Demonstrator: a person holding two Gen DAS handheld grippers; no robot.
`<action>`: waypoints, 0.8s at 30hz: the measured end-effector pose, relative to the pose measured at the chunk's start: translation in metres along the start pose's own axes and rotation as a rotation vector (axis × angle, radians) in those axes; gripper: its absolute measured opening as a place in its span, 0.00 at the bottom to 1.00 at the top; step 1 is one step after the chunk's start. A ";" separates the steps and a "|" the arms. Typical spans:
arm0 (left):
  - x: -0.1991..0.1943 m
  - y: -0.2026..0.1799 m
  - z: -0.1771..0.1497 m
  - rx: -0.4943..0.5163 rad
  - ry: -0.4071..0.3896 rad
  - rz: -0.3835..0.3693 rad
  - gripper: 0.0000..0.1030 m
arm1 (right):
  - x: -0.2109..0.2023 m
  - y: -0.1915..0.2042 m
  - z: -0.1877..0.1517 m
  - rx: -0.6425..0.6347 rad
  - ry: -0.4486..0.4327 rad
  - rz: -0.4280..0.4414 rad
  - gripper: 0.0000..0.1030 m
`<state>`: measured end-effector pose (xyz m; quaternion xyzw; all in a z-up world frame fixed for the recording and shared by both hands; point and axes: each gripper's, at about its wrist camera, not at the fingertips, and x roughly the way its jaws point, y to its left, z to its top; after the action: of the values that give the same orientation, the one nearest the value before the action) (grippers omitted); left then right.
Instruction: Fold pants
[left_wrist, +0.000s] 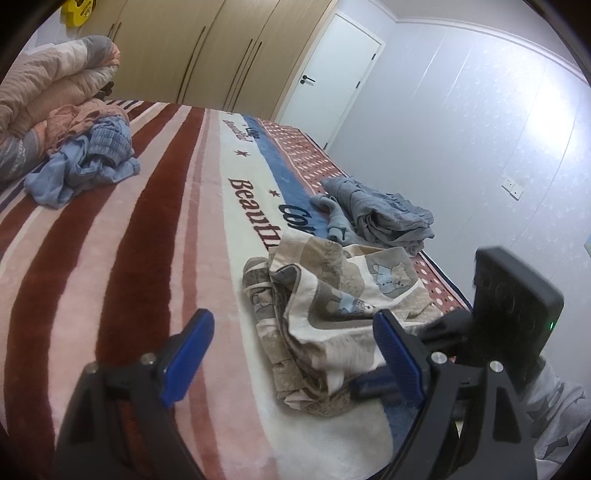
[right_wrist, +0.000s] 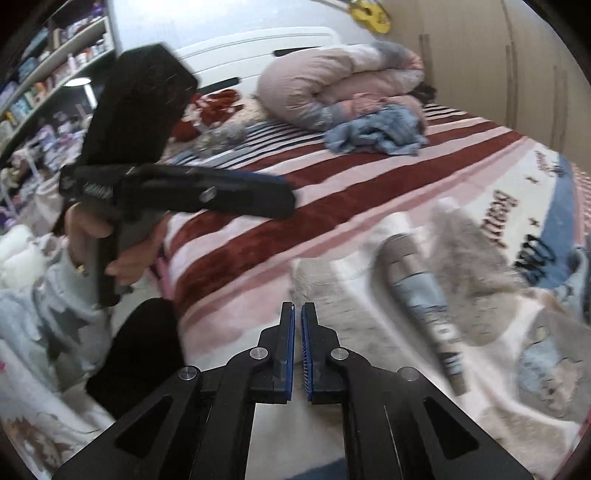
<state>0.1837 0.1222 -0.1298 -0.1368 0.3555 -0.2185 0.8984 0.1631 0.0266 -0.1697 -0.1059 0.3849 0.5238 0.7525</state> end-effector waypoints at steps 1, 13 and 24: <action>0.000 0.000 0.000 0.001 0.000 0.000 0.83 | 0.005 0.003 -0.003 -0.007 0.013 0.001 0.00; -0.003 0.004 0.003 -0.012 -0.009 0.006 0.83 | -0.020 -0.004 0.004 -0.068 -0.029 -0.254 0.44; -0.003 0.005 0.001 -0.003 0.004 0.011 0.83 | 0.015 -0.021 -0.009 0.040 0.026 -0.115 0.00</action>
<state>0.1839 0.1283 -0.1289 -0.1359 0.3585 -0.2131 0.8987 0.1799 0.0232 -0.1911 -0.1198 0.3983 0.4705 0.7782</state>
